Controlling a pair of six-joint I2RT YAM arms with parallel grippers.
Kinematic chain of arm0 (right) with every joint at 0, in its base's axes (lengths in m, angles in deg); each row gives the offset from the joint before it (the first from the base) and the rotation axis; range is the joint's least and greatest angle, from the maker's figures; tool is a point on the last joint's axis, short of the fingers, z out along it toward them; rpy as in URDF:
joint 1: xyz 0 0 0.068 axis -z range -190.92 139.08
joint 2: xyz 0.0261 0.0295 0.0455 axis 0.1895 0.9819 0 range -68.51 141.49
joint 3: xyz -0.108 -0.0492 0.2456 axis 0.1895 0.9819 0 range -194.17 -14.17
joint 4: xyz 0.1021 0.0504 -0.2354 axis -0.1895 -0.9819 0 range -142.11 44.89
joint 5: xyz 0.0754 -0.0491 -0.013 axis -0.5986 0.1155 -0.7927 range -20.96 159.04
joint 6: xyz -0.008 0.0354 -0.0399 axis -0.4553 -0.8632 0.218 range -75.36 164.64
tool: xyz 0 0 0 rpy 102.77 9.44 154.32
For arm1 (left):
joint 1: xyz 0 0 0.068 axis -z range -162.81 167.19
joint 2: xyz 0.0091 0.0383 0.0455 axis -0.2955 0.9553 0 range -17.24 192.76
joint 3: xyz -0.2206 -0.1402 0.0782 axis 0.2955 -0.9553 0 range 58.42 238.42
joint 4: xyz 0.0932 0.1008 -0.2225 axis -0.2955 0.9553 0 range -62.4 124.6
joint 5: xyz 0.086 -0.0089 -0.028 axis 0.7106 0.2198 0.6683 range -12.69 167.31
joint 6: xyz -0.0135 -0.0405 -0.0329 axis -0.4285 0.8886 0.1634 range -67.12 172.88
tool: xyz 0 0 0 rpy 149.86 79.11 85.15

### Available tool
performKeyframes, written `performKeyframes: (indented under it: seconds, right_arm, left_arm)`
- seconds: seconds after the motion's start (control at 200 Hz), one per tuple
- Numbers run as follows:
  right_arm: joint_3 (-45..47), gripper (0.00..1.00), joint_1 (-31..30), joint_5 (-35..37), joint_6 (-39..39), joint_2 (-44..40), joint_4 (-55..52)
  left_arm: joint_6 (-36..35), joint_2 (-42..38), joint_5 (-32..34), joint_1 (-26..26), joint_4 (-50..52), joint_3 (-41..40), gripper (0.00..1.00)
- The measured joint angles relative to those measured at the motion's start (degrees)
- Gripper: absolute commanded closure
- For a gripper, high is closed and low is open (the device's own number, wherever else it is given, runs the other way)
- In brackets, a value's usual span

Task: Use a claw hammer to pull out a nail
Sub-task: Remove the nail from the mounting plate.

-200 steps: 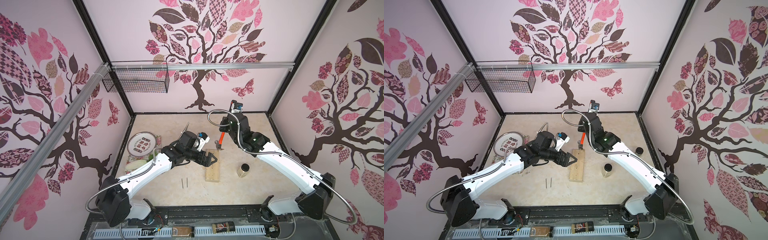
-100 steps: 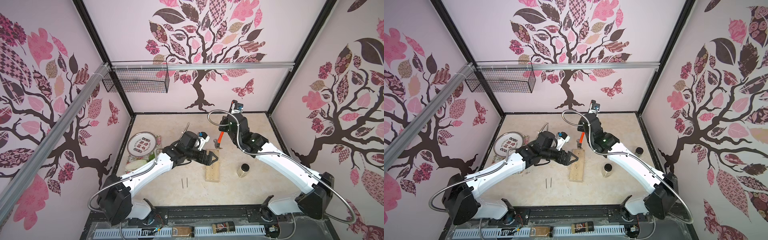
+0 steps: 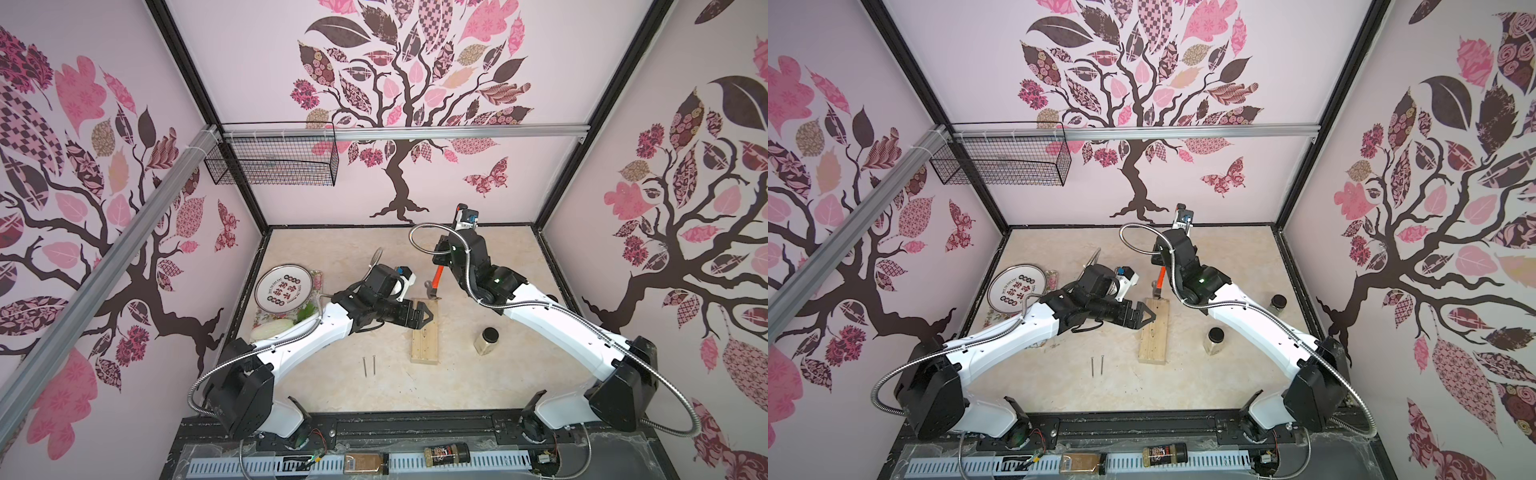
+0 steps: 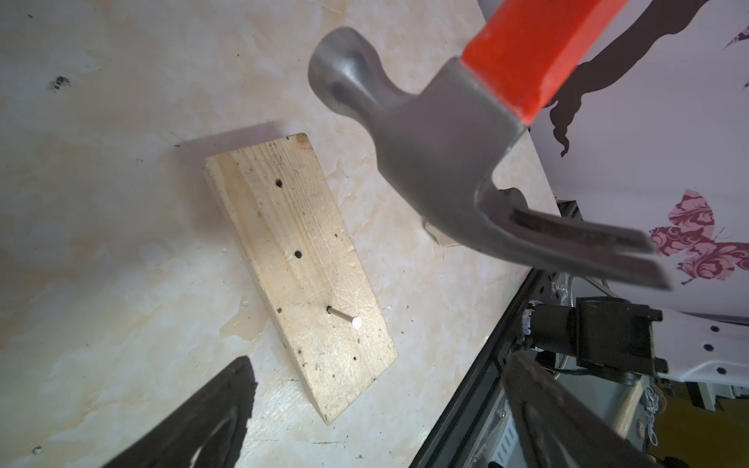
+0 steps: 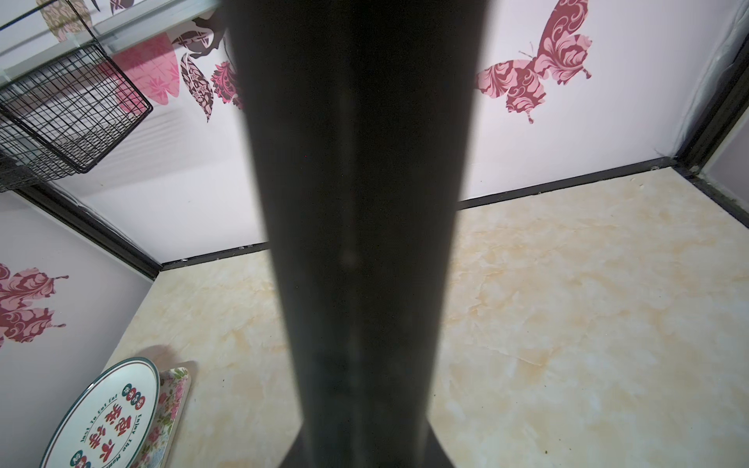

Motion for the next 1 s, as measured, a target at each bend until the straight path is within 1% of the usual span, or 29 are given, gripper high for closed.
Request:
performKeyframes:
  seconds: [1.0]
  right_arm:
    - [0.0,0.94,-0.1,0.5,0.5,0.3,0.4]
  left_arm:
    - [-0.4,0.2,2.8,-0.8,1.2,0.0,0.02]
